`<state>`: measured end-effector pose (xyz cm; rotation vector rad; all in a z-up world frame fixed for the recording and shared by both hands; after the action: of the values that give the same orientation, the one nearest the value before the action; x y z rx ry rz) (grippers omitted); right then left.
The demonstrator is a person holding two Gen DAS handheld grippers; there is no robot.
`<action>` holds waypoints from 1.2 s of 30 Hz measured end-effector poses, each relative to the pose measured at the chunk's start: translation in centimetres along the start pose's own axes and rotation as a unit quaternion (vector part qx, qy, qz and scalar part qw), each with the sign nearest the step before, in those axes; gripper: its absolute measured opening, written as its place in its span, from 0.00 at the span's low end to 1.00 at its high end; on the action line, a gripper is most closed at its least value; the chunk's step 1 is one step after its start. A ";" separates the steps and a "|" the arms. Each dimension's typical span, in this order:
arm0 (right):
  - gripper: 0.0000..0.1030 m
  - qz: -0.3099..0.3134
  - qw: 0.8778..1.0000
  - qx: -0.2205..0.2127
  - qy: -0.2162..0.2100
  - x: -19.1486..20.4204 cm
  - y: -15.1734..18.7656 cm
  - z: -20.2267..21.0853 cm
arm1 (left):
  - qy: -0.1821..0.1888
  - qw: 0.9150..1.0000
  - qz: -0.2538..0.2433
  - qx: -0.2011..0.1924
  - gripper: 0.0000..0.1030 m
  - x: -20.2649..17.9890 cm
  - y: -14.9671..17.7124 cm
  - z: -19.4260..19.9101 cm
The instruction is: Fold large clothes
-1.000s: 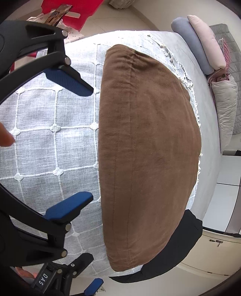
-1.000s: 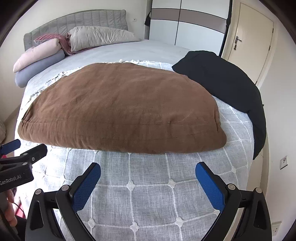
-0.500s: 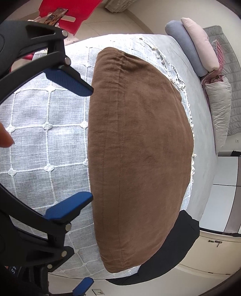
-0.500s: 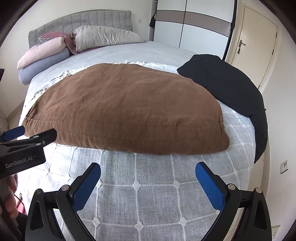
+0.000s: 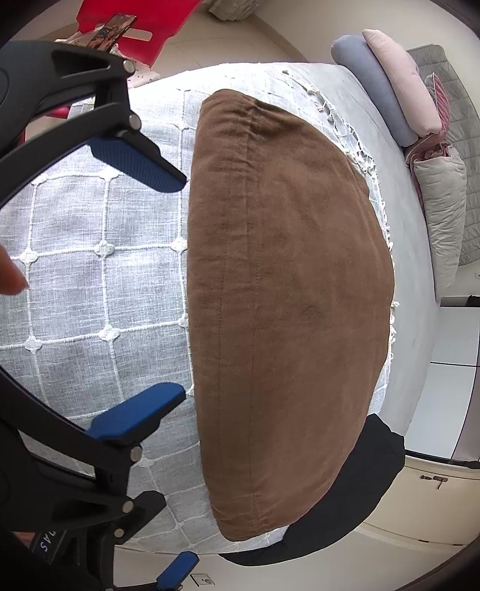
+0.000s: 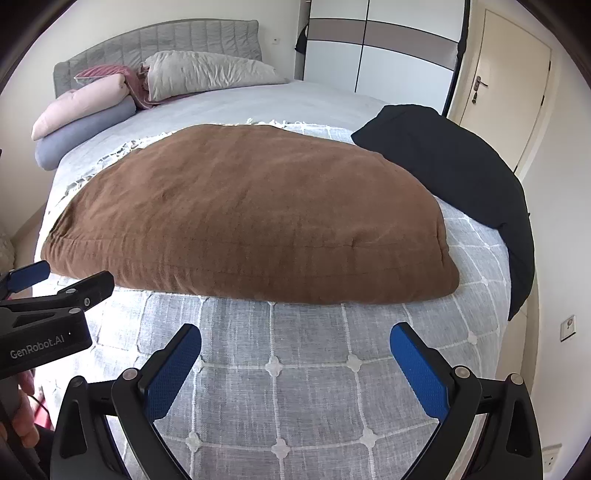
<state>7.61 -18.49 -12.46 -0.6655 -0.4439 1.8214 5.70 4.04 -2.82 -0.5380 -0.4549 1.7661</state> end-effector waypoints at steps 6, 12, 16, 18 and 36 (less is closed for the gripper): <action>1.00 0.002 1.000 0.000 0.002 0.0 0.0 0.0 | -0.005 1.000 -0.003 0.000 0.99 0.1 0.0 -0.1; 1.00 0.001 1.000 0.002 0.000 -0.1 0.0 0.0 | -0.008 1.000 -0.009 -0.002 0.99 -0.1 0.1 0.0; 1.00 0.001 1.000 0.002 0.000 -0.1 0.1 0.0 | -0.008 1.000 -0.010 -0.002 0.99 -0.1 0.2 0.0; 1.00 0.001 1.000 0.002 0.000 -0.1 0.1 0.0 | -0.009 1.000 -0.011 -0.003 0.99 -0.1 0.2 0.0; 1.00 0.000 1.000 0.005 -0.004 0.1 0.2 -0.1 | -0.011 1.000 -0.020 0.001 0.99 -0.5 0.6 -0.2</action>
<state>7.46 -18.46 -12.65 -0.6507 -0.4398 1.8251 5.44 3.44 -3.32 -0.5055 -0.4753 1.7353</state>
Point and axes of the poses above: each gripper's, at about its wrist camera, not at the fingertips, and z roughly against the way its jaws point, x to its left, y to its underside, the point moved 1 cm from there along -z, roughly the way its jaws point, and after that the axes turned 12 degrees about z, right-handed, at the moved point
